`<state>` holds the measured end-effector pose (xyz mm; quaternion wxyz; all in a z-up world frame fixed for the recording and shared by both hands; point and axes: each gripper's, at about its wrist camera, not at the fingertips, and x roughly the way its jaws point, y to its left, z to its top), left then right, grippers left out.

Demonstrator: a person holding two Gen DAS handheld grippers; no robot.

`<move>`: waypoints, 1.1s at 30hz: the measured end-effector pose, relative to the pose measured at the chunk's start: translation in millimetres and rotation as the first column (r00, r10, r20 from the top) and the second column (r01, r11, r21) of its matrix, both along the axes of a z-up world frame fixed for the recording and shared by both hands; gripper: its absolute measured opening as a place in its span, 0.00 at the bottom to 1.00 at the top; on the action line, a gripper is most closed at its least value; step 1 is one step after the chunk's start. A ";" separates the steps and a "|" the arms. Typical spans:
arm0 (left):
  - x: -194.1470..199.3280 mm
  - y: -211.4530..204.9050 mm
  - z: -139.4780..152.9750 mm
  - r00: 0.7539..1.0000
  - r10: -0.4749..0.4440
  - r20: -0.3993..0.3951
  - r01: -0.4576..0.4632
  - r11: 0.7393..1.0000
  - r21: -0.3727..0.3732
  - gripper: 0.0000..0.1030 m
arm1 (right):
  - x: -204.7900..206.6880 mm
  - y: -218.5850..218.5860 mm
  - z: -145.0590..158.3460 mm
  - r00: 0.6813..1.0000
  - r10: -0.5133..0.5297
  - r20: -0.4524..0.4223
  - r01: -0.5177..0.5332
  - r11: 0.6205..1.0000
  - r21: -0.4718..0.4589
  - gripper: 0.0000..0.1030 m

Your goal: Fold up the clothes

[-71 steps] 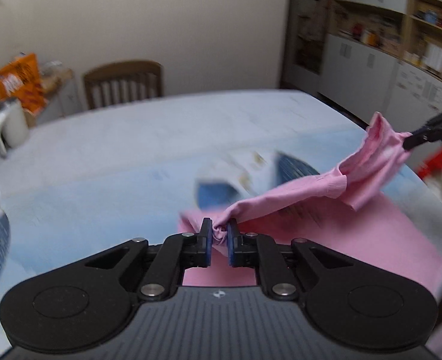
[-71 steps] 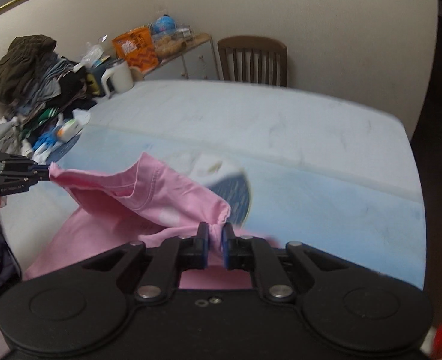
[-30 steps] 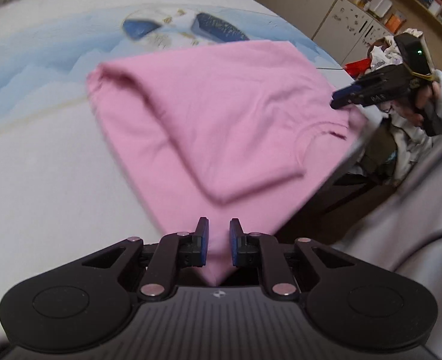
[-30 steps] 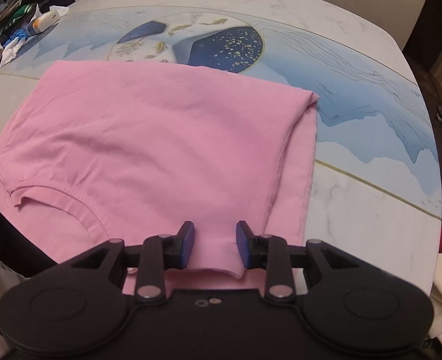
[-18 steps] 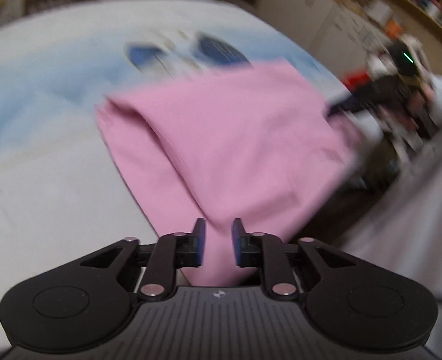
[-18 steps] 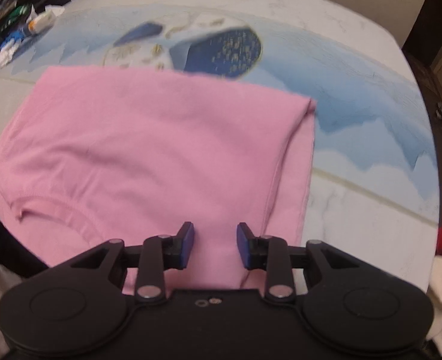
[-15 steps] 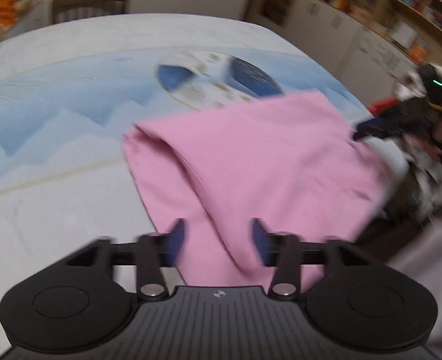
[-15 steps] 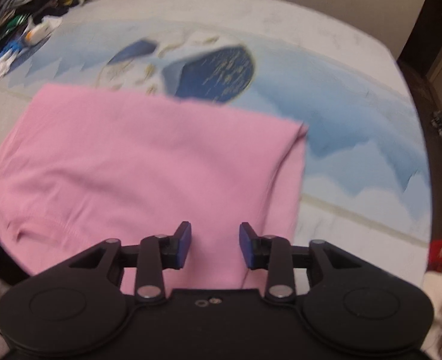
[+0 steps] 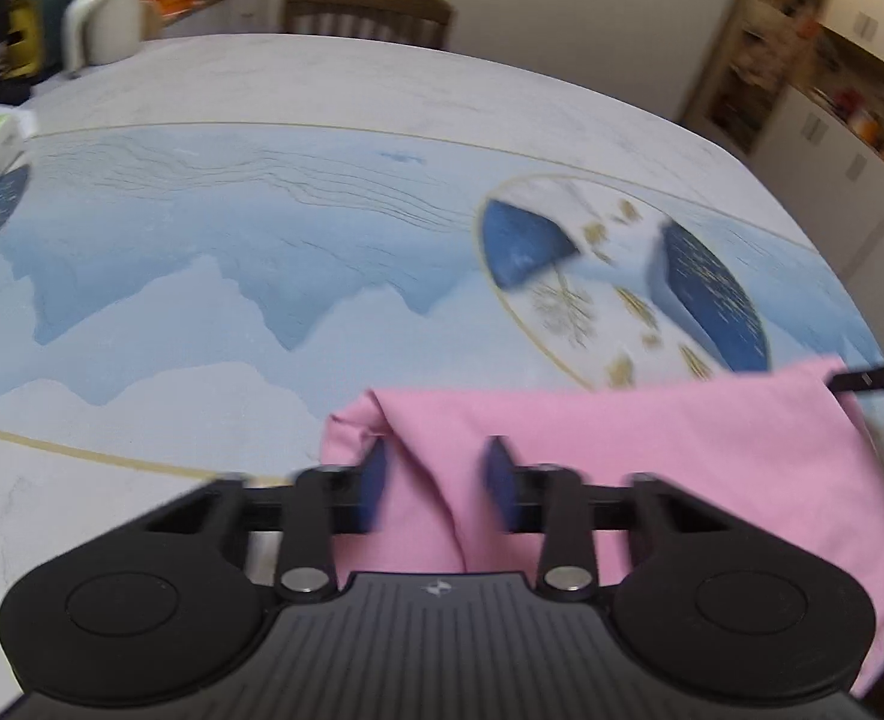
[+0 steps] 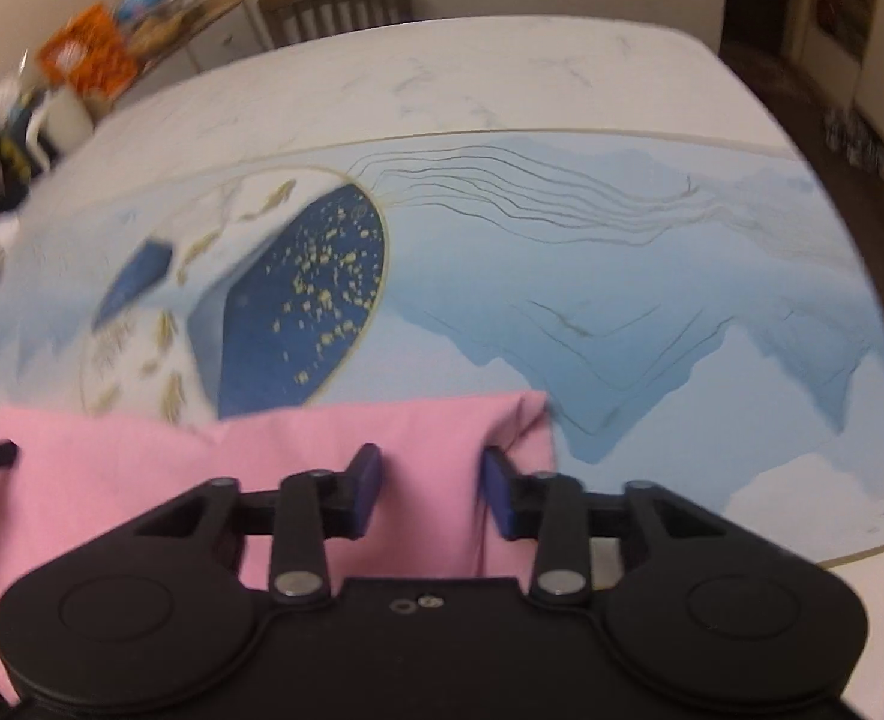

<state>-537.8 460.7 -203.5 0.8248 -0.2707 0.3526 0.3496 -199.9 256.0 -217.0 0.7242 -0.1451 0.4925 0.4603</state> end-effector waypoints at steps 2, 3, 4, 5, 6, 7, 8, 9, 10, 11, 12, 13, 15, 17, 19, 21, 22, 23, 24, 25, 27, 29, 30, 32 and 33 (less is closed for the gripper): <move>5.5 6.4 -1.3 0.999 0.044 0.000 -0.044 0.999 0.016 0.15 | 8.5 5.9 -0.3 1.000 -0.018 -0.012 0.018 1.000 0.013 1.00; 9.1 9.8 -2.1 0.998 0.063 0.000 -0.063 0.998 0.027 0.15 | 12.7 8.8 -0.4 0.999 -0.026 -0.017 0.027 0.999 0.019 1.00; 13.6 13.5 -2.8 0.997 0.074 -0.002 -0.074 0.996 0.043 0.14 | 16.9 11.8 -0.5 0.999 -0.035 -0.023 0.036 0.999 0.025 1.00; 18.1 17.6 -3.3 0.996 0.086 -0.004 -0.085 0.995 0.058 0.14 | 20.2 17.3 0.5 0.999 -0.036 -0.012 0.036 0.999 0.031 1.00; 23.0 22.9 -3.3 0.995 0.099 -0.005 -0.098 0.992 0.075 0.13 | 24.4 24.7 2.6 0.999 -0.038 0.020 0.037 0.999 0.036 1.00; 28.7 28.7 -3.4 0.993 0.114 -0.008 -0.113 0.989 0.094 0.11 | 31.6 30.6 4.4 0.998 -0.058 0.033 0.057 0.997 0.047 1.00; 34.9 34.5 -3.4 0.991 0.132 -0.008 -0.131 0.986 0.107 0.11 | 39.5 36.1 6.1 0.996 -0.082 0.041 0.080 0.995 0.059 1.00; 41.1 40.6 -3.8 0.989 0.150 -0.003 -0.149 0.983 0.111 0.11 | 47.3 41.6 7.7 0.993 -0.107 0.048 0.103 0.992 0.071 1.00; 47.8 45.7 -4.1 0.986 0.165 -0.002 -0.164 0.979 0.117 0.11 | 56.2 48.4 6.6 0.992 -0.122 0.038 0.118 0.990 0.074 1.00; 55.1 49.6 -4.4 0.985 0.170 -0.009 -0.168 0.977 0.132 0.11 | 62.6 55.0 4.1 0.992 -0.120 0.037 0.117 0.991 0.068 1.00; 62.3 53.4 -4.8 0.984 0.175 -0.016 -0.171 0.974 0.146 0.11 | 68.3 61.6 1.4 0.993 -0.115 0.038 0.112 0.992 0.061 1.00; 69.3 57.5 -5.1 0.984 0.179 -0.023 -0.173 0.972 0.160 0.11 | 73.4 68.8 -0.9 0.993 -0.108 0.043 0.106 0.993 0.056 1.00; 81.7 68.1 -5.5 0.983 0.180 -0.037 -0.170 0.968 0.185 0.11 | 86.8 82.9 -2.5 0.994 -0.107 0.034 0.104 0.992 0.066 1.00; 93.8 83.3 -4.9 0.982 0.180 -0.052 -0.166 0.965 0.201 0.11 | 99.8 98.0 -3.5 0.994 -0.102 0.025 0.100 0.992 0.079 1.00; 105.1 97.7 -4.5 0.981 0.179 -0.071 -0.161 0.965 0.206 0.11 | 109.4 113.8 -6.3 0.996 -0.090 0.018 0.089 0.993 0.079 1.00; 112.2 105.6 -4.0 0.981 0.173 -0.091 -0.151 0.966 0.211 0.11 | 116.2 123.2 -9.8 0.997 -0.074 0.014 0.073 0.995 0.063 1.00; 112.6 108.0 -2.9 0.981 0.169 -0.094 -0.148 0.969 0.197 0.11 | 118.3 124.4 -9.9 0.998 -0.055 0.013 0.054 0.997 0.048 1.00; 112.2 110.0 -1.5 0.982 0.163 -0.097 -0.143 0.973 0.182 0.11 | 120.2 125.1 -9.6 0.999 -0.034 0.012 0.034 0.999 0.033 1.00; 109.2 110.8 0.9 0.984 0.146 -0.100 -0.129 0.978 0.161 0.11 | 123.4 122.6 -5.9 1.000 -0.015 0.010 0.015 0.999 0.032 1.00; 105.7 111.0 3.7 0.986 0.133 -0.101 -0.118 0.982 0.144 0.11 | 126.9 119.2 -1.3 1.000 0.004 0.008 -0.004 0.999 0.033 1.00; 96.5 103.9 12.8 0.988 0.131 -0.082 -0.120 0.984 0.134 0.11 | 136.9 113.7 8.7 1.000 0.014 0.007 -0.015 0.999 0.048 1.00; 89.4 94.0 21.6 0.991 0.125 -0.053 -0.118 0.986 0.117 0.11 | 145.5 117.4 14.4 1.000 0.016 -0.004 -0.015 0.998 0.067 1.00; 90.5 86.0 22.4 0.994 0.101 -0.042 -0.096 0.991 0.098 0.11 | 148.2 121.3 15.6 1.000 0.017 -0.009 -0.017 0.997 0.075 1.00; 92.9 69.9 24.1 0.998 0.052 -0.019 -0.051 0.997 0.060 0.11 | 145.5 131.7 13.8 0.999 0.035 -0.019 -0.034 0.996 0.080 1.00; 94.2 61.6 23.8 1.000 0.027 -0.010 -0.027 0.999 0.040 0.11 | 141.8 137.8 10.8 0.998 0.059 -0.027 -0.057 0.996 0.074 1.00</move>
